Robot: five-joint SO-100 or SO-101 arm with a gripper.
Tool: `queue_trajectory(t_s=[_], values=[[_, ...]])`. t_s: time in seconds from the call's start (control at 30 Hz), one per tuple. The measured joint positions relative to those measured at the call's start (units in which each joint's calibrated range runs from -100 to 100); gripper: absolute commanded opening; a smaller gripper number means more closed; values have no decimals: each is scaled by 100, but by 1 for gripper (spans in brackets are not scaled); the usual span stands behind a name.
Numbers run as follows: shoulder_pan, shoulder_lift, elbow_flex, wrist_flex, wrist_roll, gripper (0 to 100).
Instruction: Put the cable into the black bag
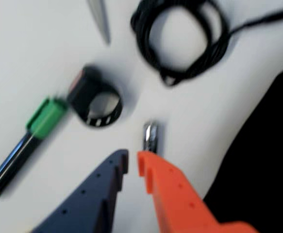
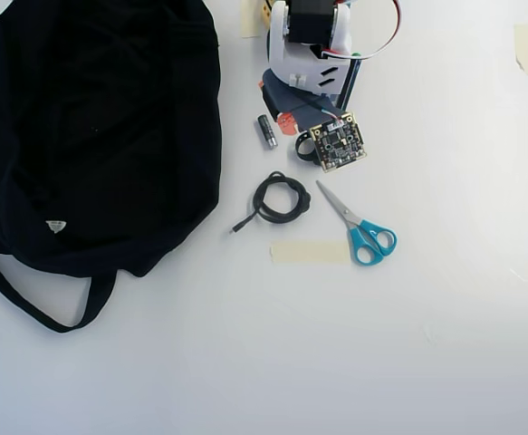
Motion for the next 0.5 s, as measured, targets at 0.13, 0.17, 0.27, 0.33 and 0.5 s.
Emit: queue_trajectory(t_s=[0.13, 0.17, 0.27, 0.33, 0.5], values=[[81, 91, 0, -206, 15, 4], [96, 174, 0, -223, 63, 5], [66, 407, 0, -249, 195, 11], [44, 531, 0, -249, 283, 15], [118, 789, 0, -378, 571, 20]])
